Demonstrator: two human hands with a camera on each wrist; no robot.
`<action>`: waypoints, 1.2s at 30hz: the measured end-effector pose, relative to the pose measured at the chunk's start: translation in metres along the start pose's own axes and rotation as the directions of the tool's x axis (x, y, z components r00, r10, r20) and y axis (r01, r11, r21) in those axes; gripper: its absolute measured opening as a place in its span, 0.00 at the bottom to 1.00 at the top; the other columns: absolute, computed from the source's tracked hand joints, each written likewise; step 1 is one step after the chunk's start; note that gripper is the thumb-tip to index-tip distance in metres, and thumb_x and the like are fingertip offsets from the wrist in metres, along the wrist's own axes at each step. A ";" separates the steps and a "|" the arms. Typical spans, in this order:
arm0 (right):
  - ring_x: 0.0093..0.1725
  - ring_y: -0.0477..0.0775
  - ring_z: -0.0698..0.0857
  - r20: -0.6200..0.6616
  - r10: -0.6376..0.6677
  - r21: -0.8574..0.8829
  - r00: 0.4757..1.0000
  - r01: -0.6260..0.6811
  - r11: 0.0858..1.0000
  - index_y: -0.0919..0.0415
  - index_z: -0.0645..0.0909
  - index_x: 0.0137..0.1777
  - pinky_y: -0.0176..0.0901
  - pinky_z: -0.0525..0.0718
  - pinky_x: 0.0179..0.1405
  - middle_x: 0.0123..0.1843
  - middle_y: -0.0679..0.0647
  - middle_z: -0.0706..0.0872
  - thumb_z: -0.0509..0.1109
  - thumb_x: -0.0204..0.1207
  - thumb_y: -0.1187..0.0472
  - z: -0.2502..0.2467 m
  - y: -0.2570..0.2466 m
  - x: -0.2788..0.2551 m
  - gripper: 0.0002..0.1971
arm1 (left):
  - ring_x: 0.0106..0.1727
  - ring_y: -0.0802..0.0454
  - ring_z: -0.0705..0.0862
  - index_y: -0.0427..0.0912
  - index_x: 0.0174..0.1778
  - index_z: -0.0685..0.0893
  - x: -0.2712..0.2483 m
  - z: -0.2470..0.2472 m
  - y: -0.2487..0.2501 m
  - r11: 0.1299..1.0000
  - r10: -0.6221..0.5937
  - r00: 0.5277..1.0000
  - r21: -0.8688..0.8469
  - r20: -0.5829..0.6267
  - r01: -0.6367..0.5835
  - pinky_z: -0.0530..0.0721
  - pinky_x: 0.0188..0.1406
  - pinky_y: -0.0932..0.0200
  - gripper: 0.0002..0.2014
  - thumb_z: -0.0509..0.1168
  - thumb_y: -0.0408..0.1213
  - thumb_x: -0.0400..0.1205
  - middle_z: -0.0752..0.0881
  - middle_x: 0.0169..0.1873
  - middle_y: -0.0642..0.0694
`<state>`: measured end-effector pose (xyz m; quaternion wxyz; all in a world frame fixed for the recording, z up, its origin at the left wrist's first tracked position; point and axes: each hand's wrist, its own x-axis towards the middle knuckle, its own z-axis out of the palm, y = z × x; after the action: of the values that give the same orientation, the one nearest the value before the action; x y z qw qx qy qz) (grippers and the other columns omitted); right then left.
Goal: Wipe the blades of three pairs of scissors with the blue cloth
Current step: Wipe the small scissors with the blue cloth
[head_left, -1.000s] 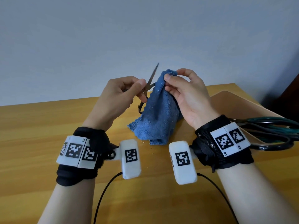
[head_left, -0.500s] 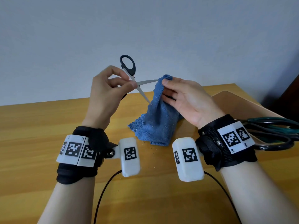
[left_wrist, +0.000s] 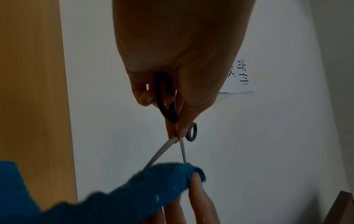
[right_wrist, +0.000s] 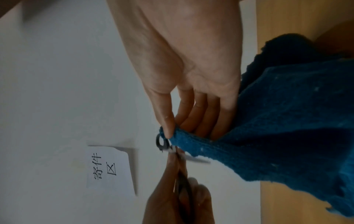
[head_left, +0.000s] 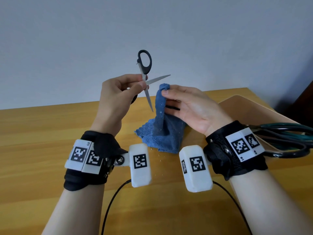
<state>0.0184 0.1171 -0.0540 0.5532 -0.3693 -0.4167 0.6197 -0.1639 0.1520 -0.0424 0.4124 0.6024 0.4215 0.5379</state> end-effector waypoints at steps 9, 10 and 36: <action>0.47 0.57 0.88 0.002 -0.006 -0.042 1.000 0.006 0.999 0.65 0.84 0.58 0.48 0.88 0.54 0.48 0.58 0.89 0.71 0.81 0.65 0.007 0.005 0.001 0.08 | 0.29 0.57 0.69 0.43 0.48 0.91 -0.003 0.007 0.005 1.000 -0.011 1.000 0.005 0.027 0.011 0.70 0.27 0.74 0.04 0.72 0.31 0.81 0.82 0.39 0.36; 0.47 0.57 0.88 -0.006 -0.007 -0.053 1.000 0.006 0.999 0.65 0.84 0.58 0.48 0.88 0.54 0.48 0.59 0.89 0.72 0.80 0.65 0.006 0.006 0.001 0.09 | 0.30 0.57 0.70 0.44 0.48 0.91 -0.003 0.007 0.005 1.000 -0.016 1.000 0.004 0.026 0.016 0.70 0.28 0.74 0.04 0.72 0.31 0.81 0.83 0.40 0.36; 0.41 0.56 0.84 -0.087 0.022 -0.236 0.996 -0.042 0.971 0.70 0.86 0.52 0.46 0.84 0.42 0.43 0.61 0.86 0.74 0.76 0.69 0.013 0.007 0.001 0.06 | 0.24 0.62 0.72 0.42 0.48 0.88 -0.005 0.006 0.007 0.988 -0.140 0.979 0.082 0.149 0.128 0.69 0.27 0.73 0.02 0.73 0.34 0.81 0.86 0.29 0.54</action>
<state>0.0037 0.1162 -0.0556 0.5118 -0.4653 -0.4582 0.5582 -0.1581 0.1451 -0.0381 0.4574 0.6269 0.4468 0.4451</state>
